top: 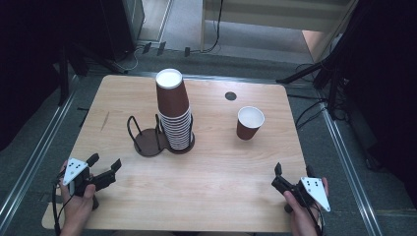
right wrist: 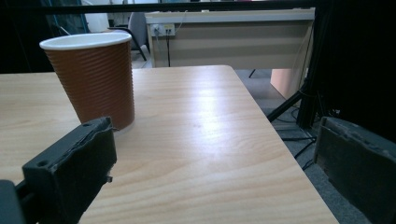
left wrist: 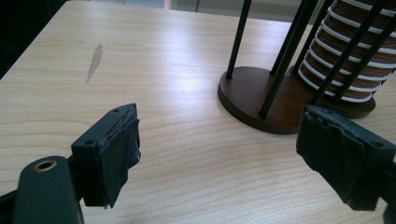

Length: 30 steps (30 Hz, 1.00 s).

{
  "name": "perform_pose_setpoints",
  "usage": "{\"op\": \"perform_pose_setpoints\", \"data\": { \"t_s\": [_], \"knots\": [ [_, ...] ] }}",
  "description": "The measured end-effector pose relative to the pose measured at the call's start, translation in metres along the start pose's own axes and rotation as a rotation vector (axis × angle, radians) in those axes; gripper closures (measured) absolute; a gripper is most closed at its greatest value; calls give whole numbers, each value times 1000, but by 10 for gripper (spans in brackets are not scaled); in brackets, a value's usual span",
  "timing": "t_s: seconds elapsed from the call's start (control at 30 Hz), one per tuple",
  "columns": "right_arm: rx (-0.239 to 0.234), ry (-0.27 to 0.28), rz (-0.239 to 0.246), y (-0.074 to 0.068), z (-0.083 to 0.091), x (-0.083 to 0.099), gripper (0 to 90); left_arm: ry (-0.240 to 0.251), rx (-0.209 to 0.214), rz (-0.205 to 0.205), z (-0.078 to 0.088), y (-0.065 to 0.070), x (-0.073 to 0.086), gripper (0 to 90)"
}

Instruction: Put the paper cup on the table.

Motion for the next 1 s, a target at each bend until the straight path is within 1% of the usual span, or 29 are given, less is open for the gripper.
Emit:
{"op": "perform_pose_setpoints", "data": {
  "t_s": [0.17, 0.3, 0.37, 0.43, 0.57, 0.73, 0.77, 0.8, 0.83, 0.9, 0.93, 1.0],
  "knots": [
    [7, -12, -4, 7, 5, 5, 0, -4, 0, -1, 0, 1, 0, 142],
    [13, -7, 1, 14, 10, 4, 0, -2, 0, 2, 1, 0, 0, 142],
    [19, -11, -6, 19, 13, 5, 0, 0, 0, 2, 1, 0, 0, 142],
    [19, -12, -9, 20, 14, 6, 0, 1, 1, 4, 1, 0, 0, 142],
    [26, -2, 18, 28, 19, 8, 0, 3, -1, 6, 2, 0, 0, 142],
    [26, 2, 24, 33, 23, 8, 0, 5, -2, 7, 2, 0, 0, 142],
    [35, 15, 66, 35, 25, 8, 0, 5, -1, 7, 2, 0, 0, 142],
    [35, 15, 66, 35, 25, 8, 0, 7, -1, 7, 2, 0, 0, 142],
    [32, 23, 82, 35, 26, 8, 0, 7, 0, 8, 2, 0, 0, 142],
    [29, 37, 90, 35, 28, 8, 0, 8, 2, 8, 2, 0, 0, 142],
    [29, 54, 96, 35, 29, 8, 0, 8, 3, 7, 2, 0, 0, 142],
    [15, 61, 101, 34, 30, 8, 0, 8, 6, 6, 1, 0, -1, 142]
  ]
}}
Point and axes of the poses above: each handheld gripper's, and its own axes: z roughly backward along the jaws, x roughly out of its underside, y roughly to its right, the point moved 6 cm from there along -z, roughly forward along the jaws, and after that the axes turned 9 degrees about x, right-handed, at the moved point
